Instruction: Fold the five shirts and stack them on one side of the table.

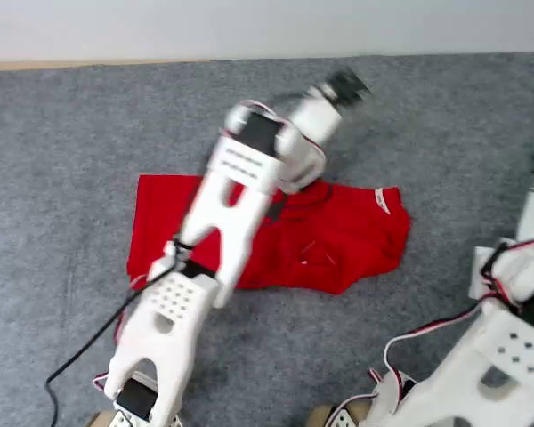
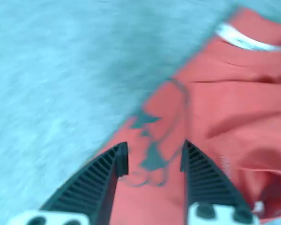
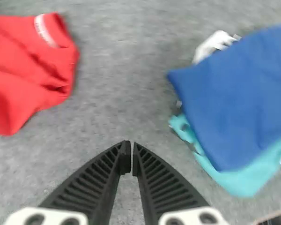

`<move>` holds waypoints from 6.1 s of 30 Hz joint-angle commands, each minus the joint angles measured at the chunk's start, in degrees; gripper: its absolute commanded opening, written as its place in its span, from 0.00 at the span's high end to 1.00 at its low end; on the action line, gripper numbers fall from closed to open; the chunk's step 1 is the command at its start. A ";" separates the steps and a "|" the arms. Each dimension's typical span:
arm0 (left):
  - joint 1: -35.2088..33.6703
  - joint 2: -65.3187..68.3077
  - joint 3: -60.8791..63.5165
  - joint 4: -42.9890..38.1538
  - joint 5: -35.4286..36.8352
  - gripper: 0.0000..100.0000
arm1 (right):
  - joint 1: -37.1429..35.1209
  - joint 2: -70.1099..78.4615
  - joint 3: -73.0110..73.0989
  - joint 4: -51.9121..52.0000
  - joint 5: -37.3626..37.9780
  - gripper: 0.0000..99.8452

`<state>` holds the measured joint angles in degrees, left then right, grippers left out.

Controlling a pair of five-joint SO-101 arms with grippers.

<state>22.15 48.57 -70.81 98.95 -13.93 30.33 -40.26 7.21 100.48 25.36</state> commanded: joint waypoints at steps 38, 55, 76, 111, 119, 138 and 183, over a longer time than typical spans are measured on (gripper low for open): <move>-29.63 -48.18 67.03 0.79 3.08 1.00 | -45.58 46.46 -0.44 -19.56 23.56 0.86; -29.36 -47.65 67.03 -0.62 3.16 1.00 | -45.67 51.56 -0.44 -23.60 23.82 0.97; -29.63 -47.74 69.41 -0.70 3.16 1.00 | -40.13 51.91 -9.05 -23.69 27.25 0.99; -29.36 -47.74 69.49 -2.20 3.16 1.00 | -44.35 61.58 -18.90 -12.18 18.90 0.99; -29.36 -47.74 69.49 -2.29 3.08 1.00 | -41.27 61.85 -23.56 -11.21 20.22 0.99; -29.27 -47.65 69.49 -2.99 3.16 1.00 | -45.93 67.21 -23.56 -6.20 20.22 0.87; -29.27 -47.56 69.85 -3.87 3.08 1.00 | -40.48 70.46 -34.81 1.98 24.18 0.88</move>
<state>-7.30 3.30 -1.19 96.57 -11.03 -8.70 31.30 -25.05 99.96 51.21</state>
